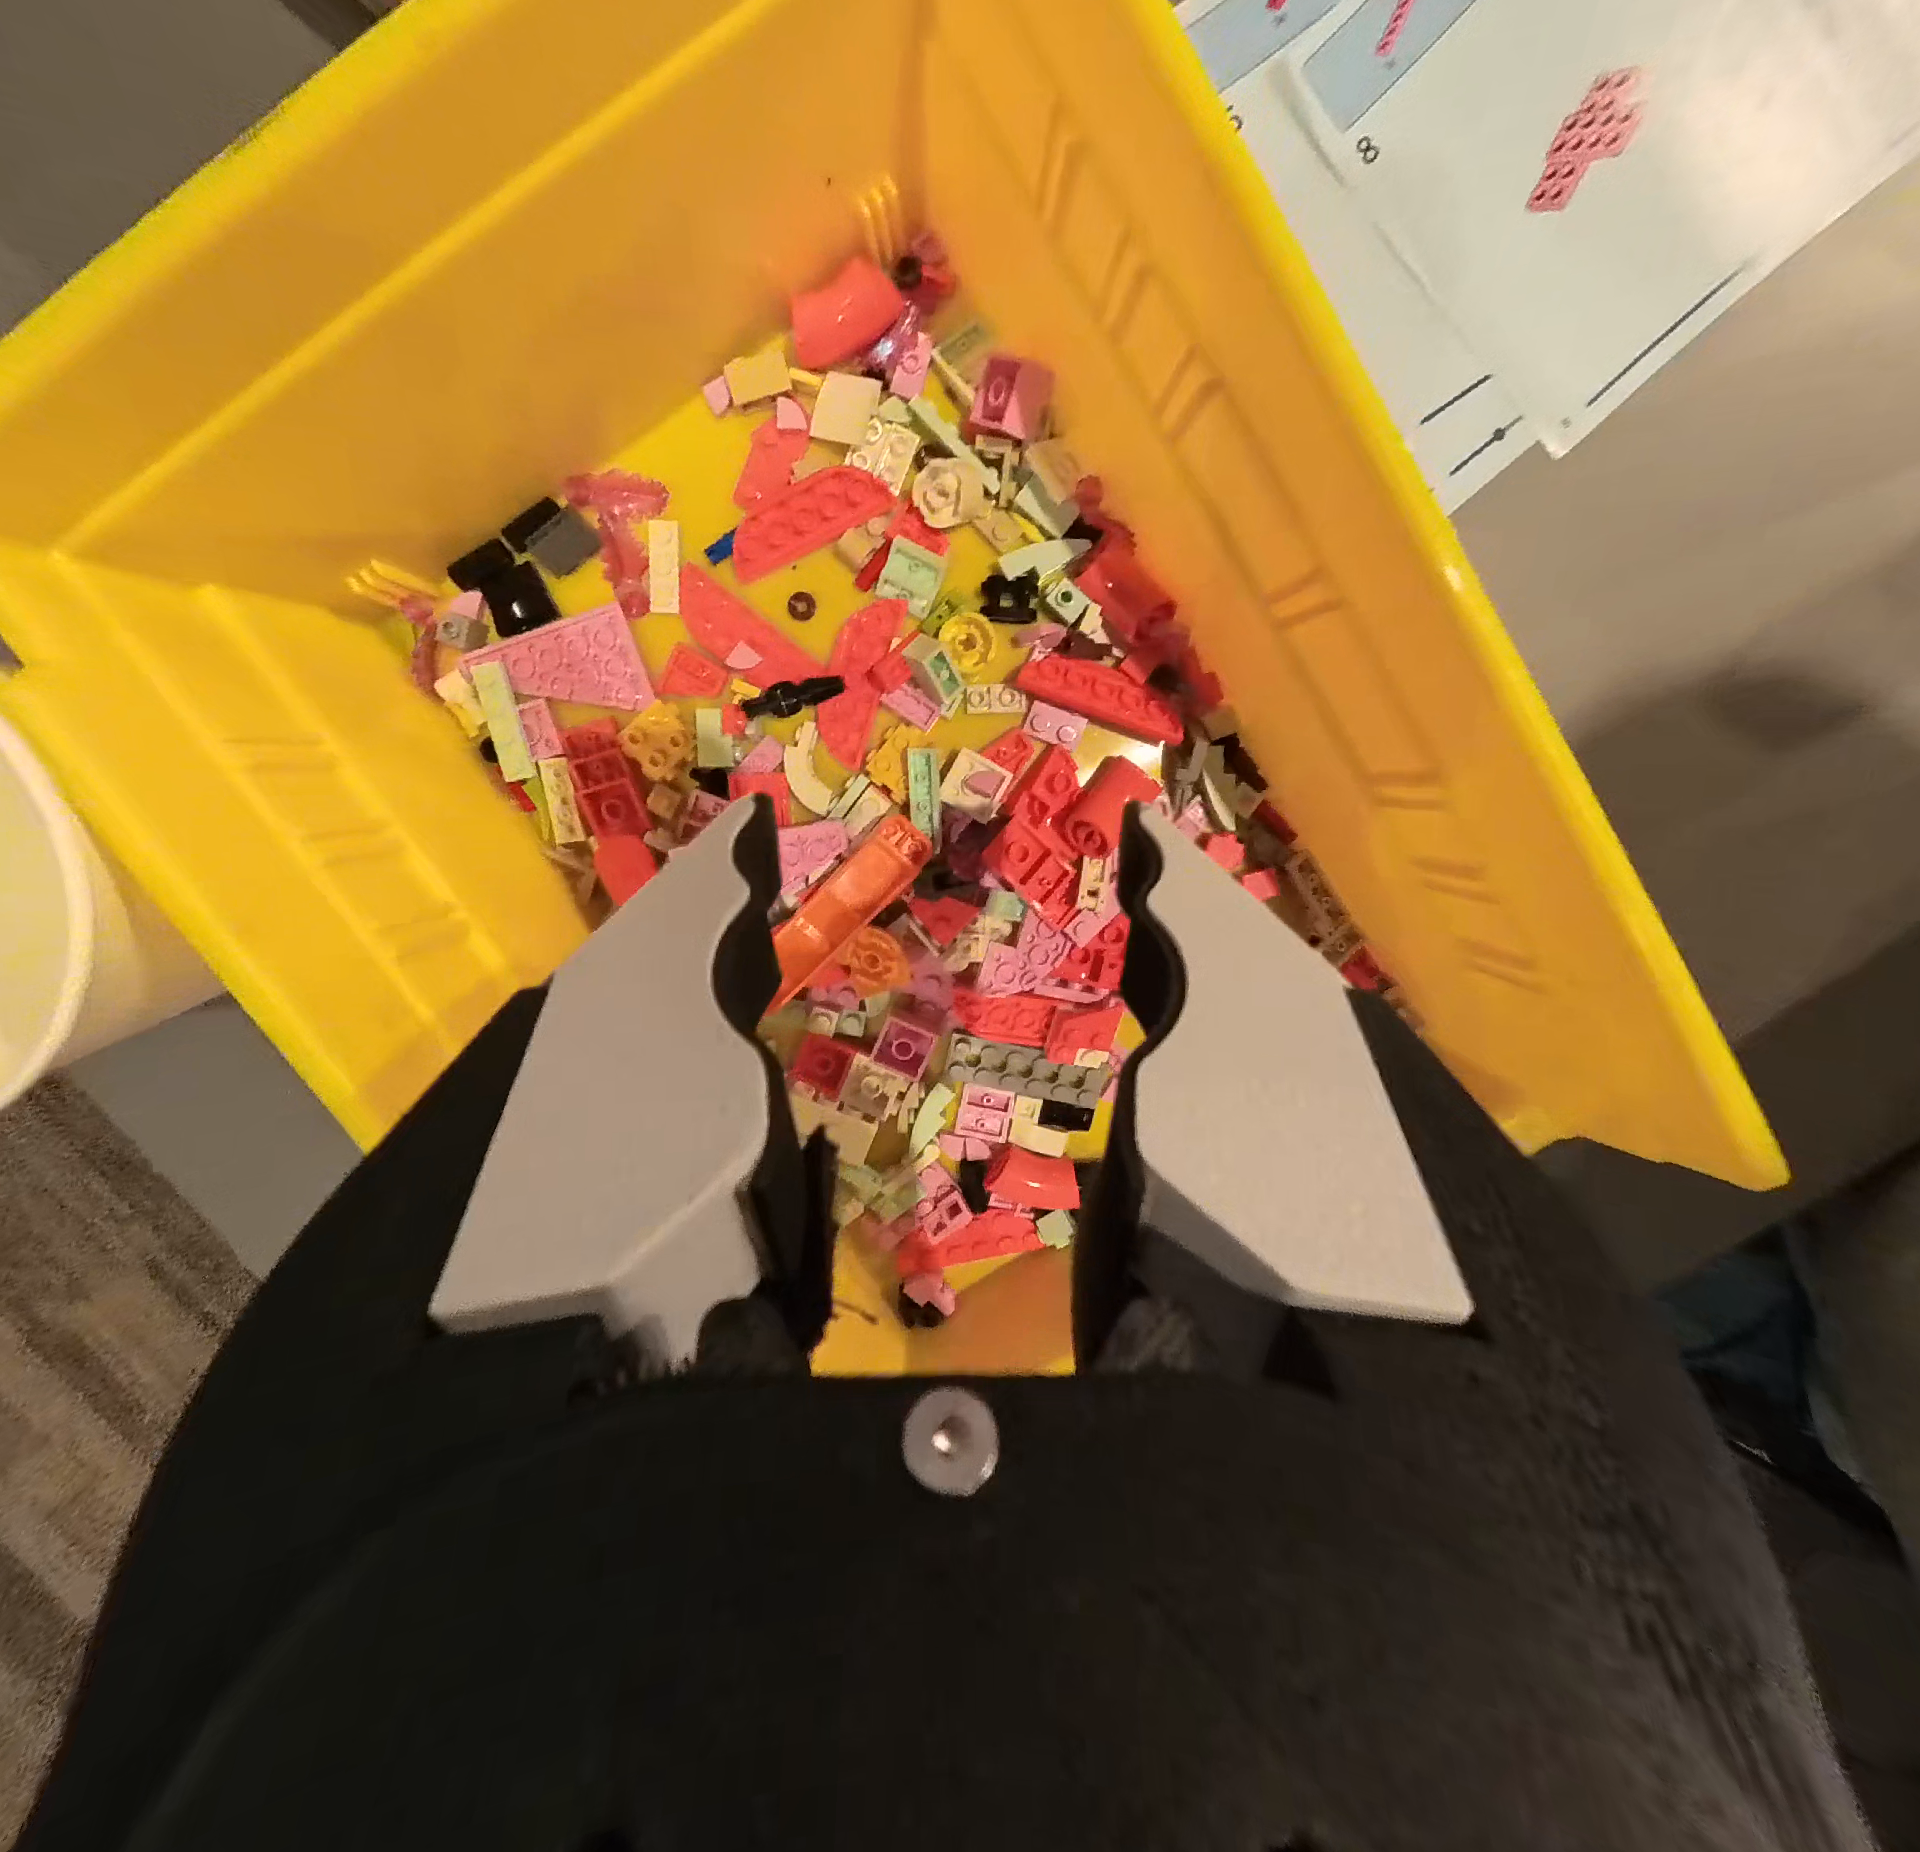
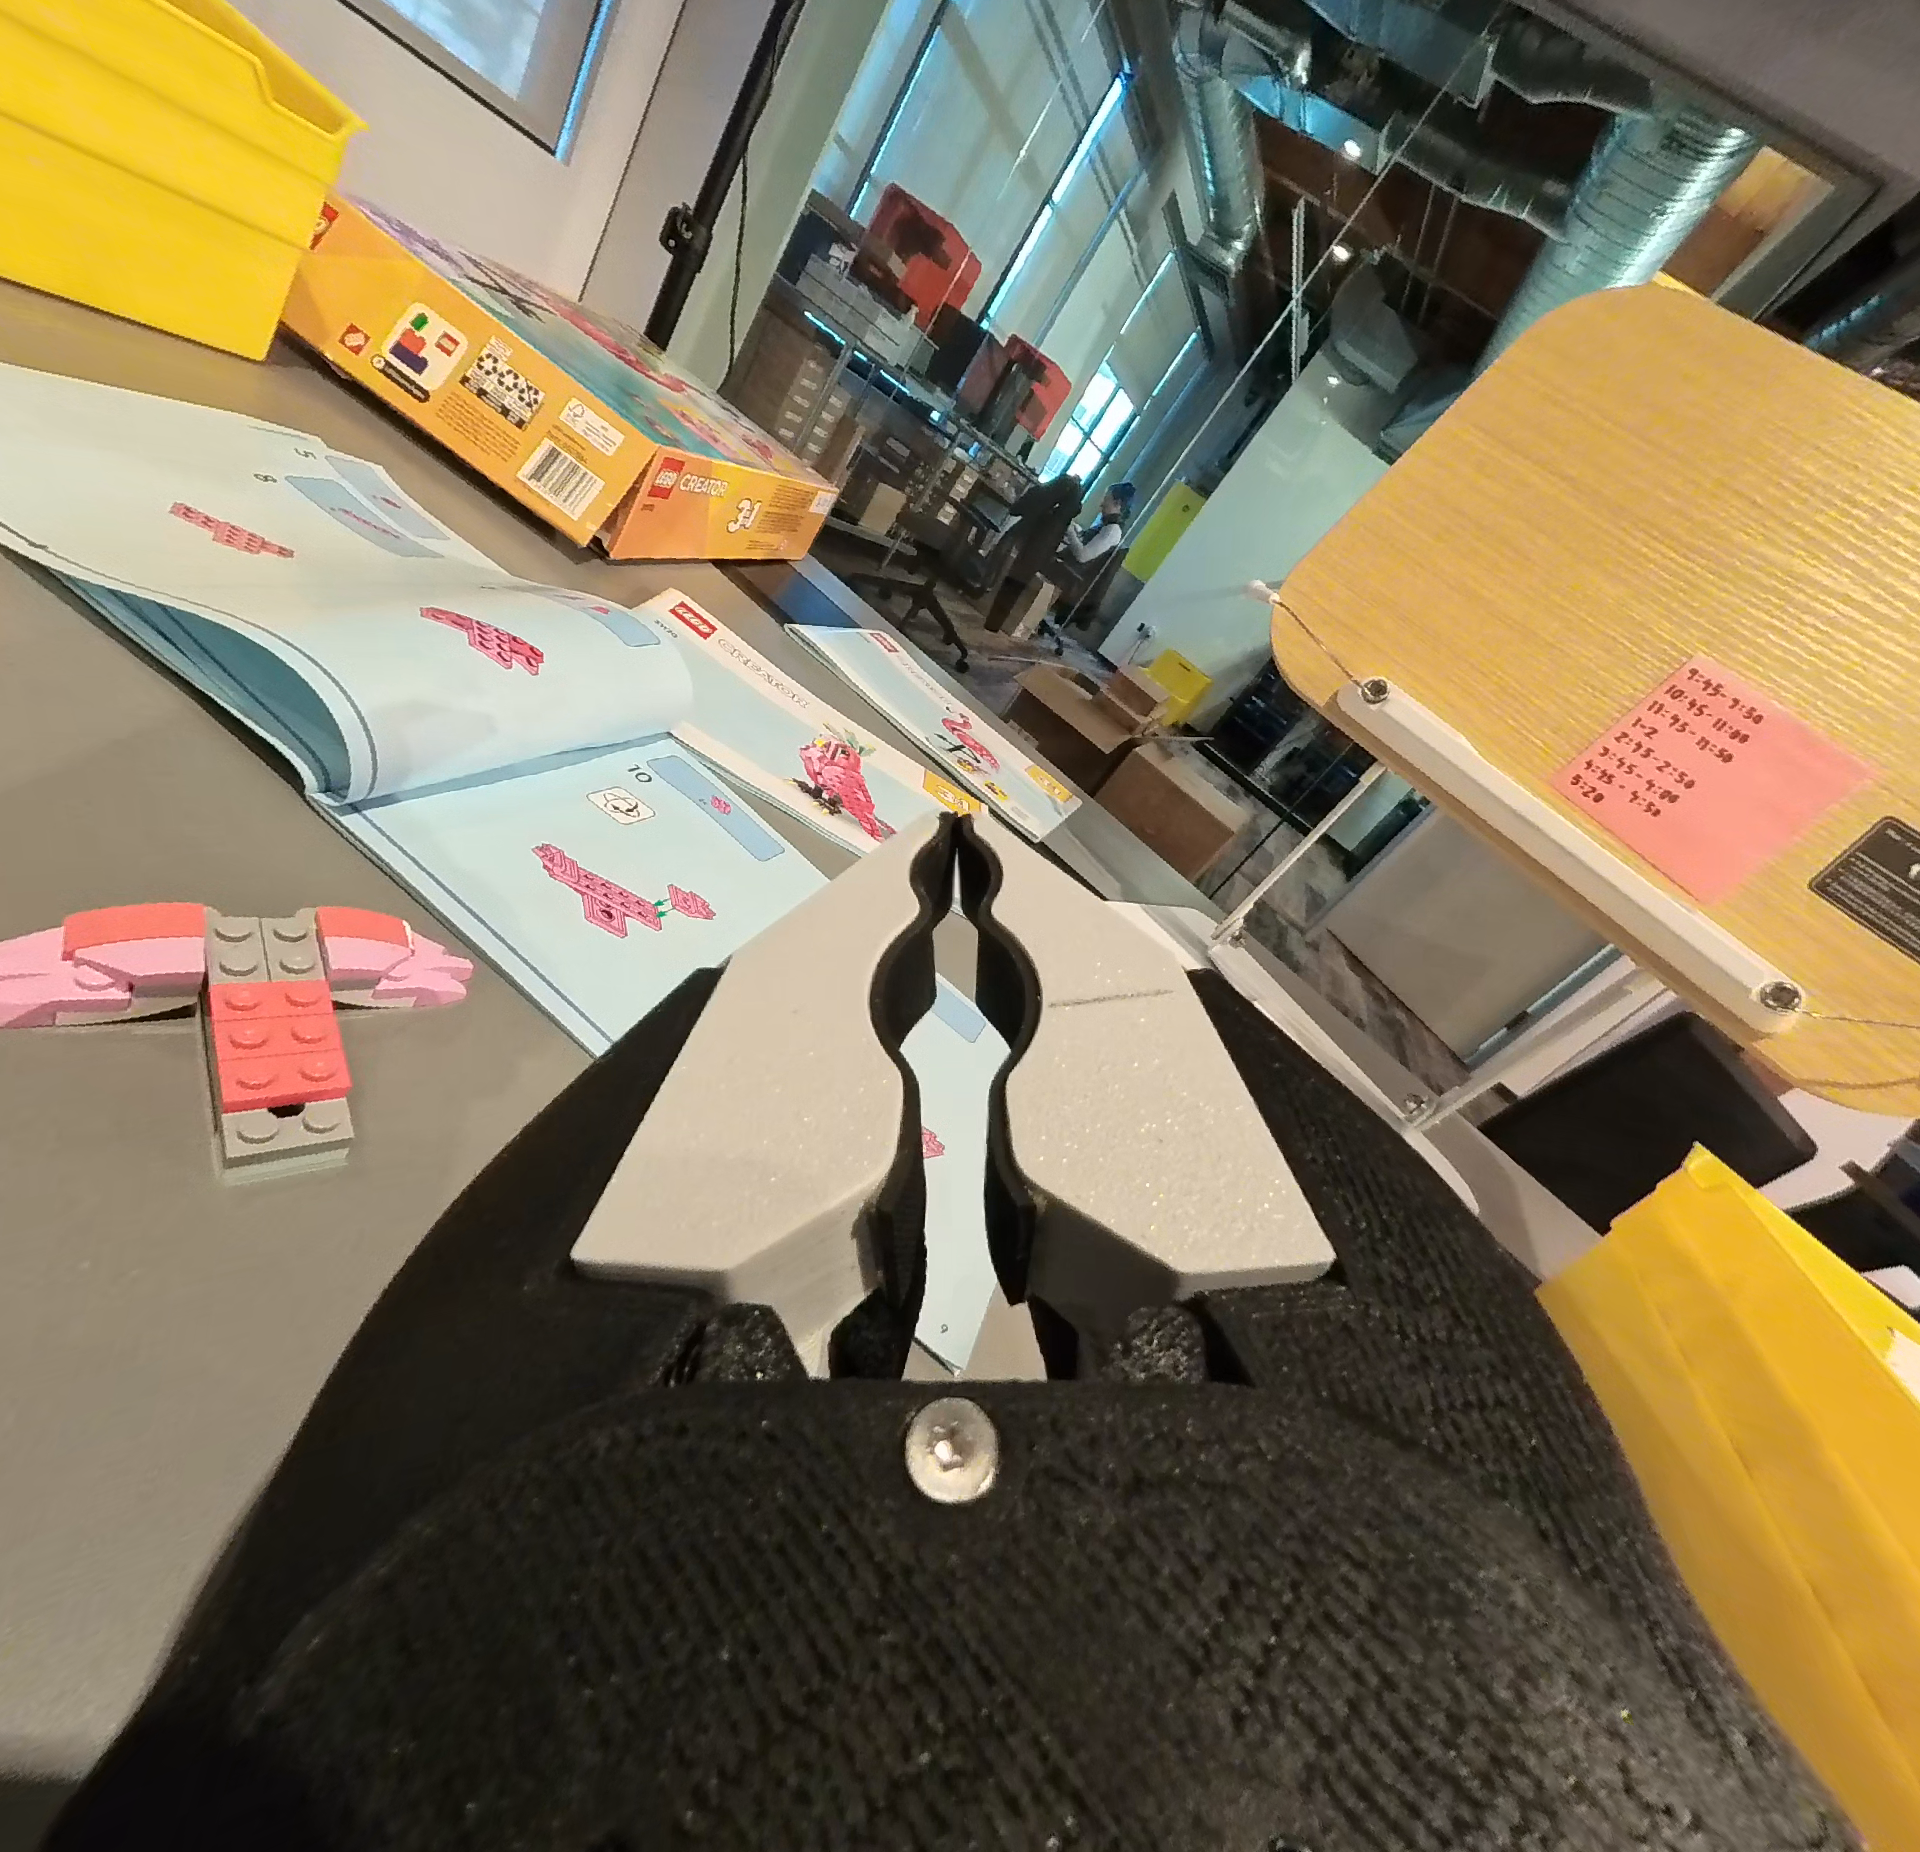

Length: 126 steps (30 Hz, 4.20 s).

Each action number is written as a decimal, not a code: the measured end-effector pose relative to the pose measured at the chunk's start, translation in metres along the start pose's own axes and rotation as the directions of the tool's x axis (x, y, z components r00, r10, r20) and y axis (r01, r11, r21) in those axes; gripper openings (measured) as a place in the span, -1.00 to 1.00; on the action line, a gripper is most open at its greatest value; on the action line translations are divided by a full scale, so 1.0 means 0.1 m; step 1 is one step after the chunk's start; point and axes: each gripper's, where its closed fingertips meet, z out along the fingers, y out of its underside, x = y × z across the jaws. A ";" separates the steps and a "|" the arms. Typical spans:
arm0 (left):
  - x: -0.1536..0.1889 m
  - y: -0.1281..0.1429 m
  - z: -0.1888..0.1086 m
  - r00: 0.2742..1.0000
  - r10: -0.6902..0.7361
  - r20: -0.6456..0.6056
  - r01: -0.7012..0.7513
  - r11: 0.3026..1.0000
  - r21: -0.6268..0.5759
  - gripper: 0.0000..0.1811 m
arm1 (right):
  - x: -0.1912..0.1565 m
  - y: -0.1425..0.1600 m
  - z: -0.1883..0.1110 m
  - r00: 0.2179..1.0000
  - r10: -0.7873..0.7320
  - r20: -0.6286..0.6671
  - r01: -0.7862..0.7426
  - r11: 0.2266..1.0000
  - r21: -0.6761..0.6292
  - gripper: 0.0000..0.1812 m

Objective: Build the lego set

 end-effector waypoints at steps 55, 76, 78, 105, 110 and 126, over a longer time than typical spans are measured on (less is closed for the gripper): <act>0.30 0.49 0.41 0.942 0.326 -0.086 -0.336 0.925 -0.178 -0.19 | -0.02 0.04 0.00 0.999 -0.027 0.023 0.028 0.999 -0.044 -1.00; -0.71 -0.15 -0.01 0.954 -0.296 0.049 0.298 0.953 -0.047 -0.34 | 0.07 -0.04 0.04 0.996 -0.080 -0.043 0.080 0.997 0.011 -0.89; -0.79 -0.10 0.05 0.937 -0.344 0.064 0.347 0.937 -0.040 -0.39 | 0.08 -0.13 0.03 0.998 -0.046 -0.045 0.049 0.996 0.069 -0.72; -0.18 0.47 0.47 0.961 -0.159 -0.225 0.042 0.892 -0.449 -0.89 | 0.42 -0.14 0.02 0.973 0.167 -0.160 -0.141 0.977 0.160 0.03; -0.42 0.12 0.37 0.994 -0.045 -0.096 0.020 0.967 -0.255 -0.72 | 0.41 -0.12 0.04 0.975 0.156 -0.160 -0.133 0.980 0.145 0.04; -0.24 0.37 0.48 0.984 -0.081 -0.158 0.009 0.912 -0.410 -0.62 | 0.36 -0.09 0.07 0.980 0.134 -0.146 -0.118 0.987 0.113 0.03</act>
